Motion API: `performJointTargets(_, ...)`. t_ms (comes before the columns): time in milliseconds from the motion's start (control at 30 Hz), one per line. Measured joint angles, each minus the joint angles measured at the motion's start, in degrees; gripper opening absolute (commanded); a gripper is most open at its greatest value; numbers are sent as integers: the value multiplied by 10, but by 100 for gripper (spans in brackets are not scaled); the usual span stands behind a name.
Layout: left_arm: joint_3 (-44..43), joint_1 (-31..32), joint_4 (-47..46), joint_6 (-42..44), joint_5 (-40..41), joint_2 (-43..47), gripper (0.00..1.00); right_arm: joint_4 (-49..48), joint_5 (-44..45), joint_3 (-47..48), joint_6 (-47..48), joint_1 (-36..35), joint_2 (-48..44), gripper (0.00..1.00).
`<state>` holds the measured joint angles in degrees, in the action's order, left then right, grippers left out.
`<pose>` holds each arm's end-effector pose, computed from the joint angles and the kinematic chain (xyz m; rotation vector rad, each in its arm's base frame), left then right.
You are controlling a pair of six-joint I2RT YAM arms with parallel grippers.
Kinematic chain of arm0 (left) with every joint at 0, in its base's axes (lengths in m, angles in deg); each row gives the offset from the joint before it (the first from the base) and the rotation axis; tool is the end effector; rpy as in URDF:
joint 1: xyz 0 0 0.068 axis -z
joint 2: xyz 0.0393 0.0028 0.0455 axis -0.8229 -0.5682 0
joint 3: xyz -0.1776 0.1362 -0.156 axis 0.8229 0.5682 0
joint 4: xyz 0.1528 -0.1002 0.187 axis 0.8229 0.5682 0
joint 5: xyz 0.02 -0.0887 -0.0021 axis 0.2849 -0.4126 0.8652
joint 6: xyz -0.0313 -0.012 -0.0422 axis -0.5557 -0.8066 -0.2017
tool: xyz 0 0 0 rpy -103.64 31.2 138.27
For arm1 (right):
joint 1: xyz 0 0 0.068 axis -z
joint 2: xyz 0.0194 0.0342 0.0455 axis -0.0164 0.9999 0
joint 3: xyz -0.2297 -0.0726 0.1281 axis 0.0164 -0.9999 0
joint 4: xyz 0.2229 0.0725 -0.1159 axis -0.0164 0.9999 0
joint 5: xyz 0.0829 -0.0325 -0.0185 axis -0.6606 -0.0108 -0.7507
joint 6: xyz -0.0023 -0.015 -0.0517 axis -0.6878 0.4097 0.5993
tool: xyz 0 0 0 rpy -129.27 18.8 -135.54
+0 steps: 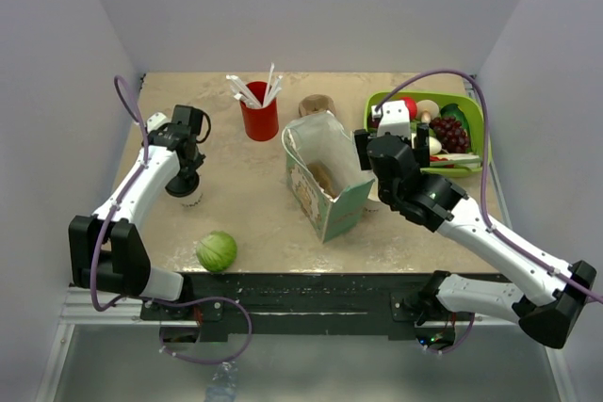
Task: Pack the takeout coffee
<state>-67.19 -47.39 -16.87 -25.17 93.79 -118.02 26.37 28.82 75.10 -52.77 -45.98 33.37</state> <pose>0.2800 -0.0226 0.2667 -1.1337 2.2367 0.2192 0.1763 0.1466 0.3685 -0.0798 1.8416 -0.2973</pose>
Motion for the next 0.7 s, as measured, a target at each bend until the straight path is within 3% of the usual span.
performJointTargets(200,0,0,6,10,-1,3,0,-9,9,-8,0,0,-15,95)
performJointTargets(700,29,0,9,39,-20,45,0,-19,10,-10,0,0,-26,95)
